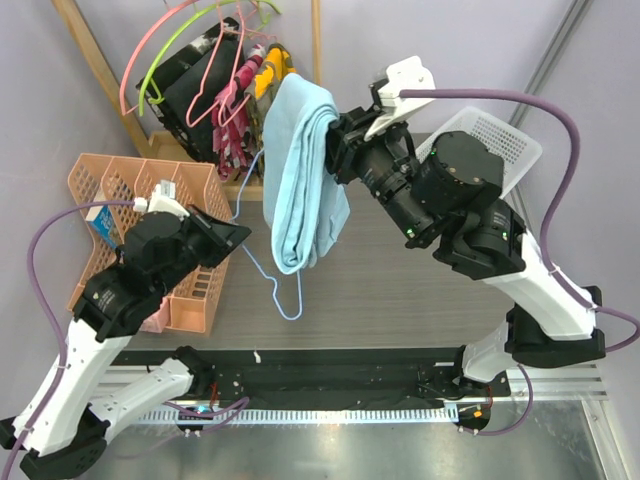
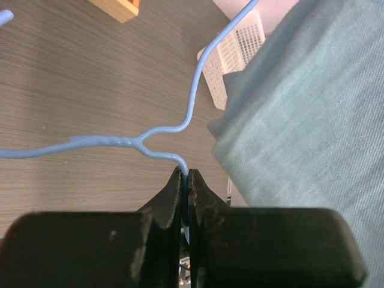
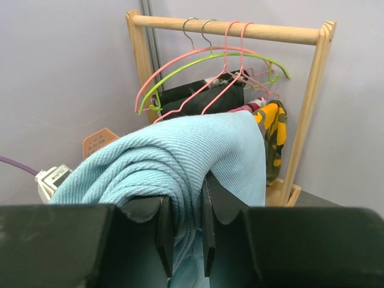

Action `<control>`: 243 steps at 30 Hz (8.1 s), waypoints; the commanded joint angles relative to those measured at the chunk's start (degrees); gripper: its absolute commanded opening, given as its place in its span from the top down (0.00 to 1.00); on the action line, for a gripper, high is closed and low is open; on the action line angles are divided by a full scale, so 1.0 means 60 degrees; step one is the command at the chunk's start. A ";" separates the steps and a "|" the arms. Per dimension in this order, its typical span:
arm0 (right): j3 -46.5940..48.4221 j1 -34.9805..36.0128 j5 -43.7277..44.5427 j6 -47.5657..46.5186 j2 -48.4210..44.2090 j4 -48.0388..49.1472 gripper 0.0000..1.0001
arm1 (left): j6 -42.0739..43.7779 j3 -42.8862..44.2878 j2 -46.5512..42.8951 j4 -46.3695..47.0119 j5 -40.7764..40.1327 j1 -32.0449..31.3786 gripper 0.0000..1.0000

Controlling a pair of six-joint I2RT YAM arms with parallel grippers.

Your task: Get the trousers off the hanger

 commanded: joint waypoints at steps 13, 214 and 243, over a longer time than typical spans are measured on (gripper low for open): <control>0.0693 0.0037 0.0502 -0.0105 -0.1474 0.2086 0.99 | 0.0706 0.0366 -0.0411 -0.0077 -0.0517 -0.0011 1.00; -0.4410 -0.6071 -1.1829 1.1157 0.1028 0.3844 0.99 | 0.2143 -0.0248 -0.1305 0.0628 0.3380 0.1424 0.48; 0.3256 -0.7185 -1.0981 1.0484 0.5981 0.2598 0.99 | 0.2054 -0.0439 -0.0675 0.0951 0.4069 0.1424 0.49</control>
